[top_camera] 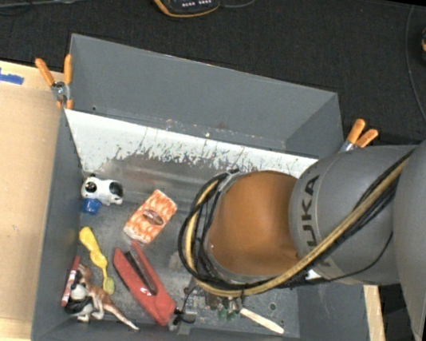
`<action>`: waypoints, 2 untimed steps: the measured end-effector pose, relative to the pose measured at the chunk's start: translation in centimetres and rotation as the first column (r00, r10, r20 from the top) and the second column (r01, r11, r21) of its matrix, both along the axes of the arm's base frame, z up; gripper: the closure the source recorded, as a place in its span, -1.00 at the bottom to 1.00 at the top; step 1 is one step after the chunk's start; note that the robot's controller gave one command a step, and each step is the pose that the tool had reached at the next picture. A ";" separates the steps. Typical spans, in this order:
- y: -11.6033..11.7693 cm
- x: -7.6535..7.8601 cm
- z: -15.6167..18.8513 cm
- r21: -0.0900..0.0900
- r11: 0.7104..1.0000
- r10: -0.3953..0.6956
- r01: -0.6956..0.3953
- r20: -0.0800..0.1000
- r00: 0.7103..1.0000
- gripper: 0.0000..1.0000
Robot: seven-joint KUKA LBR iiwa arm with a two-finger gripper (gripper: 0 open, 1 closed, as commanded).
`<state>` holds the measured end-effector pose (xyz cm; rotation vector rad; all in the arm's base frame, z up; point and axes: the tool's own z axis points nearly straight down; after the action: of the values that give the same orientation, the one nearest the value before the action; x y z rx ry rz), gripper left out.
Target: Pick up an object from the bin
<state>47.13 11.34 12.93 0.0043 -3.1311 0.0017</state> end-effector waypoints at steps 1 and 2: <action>-0.1 0.2 0.4 0.001 1.000 -0.004 0.004 0.008 1.000 -1.00; 4.3 3.1 -3.4 0.002 0.996 0.087 -0.087 0.011 0.996 -1.00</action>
Offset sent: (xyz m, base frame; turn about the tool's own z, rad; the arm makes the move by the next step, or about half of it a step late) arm 0.0454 0.0700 -0.0593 -0.1465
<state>50.19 15.63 9.54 0.1414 -3.1389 -0.0009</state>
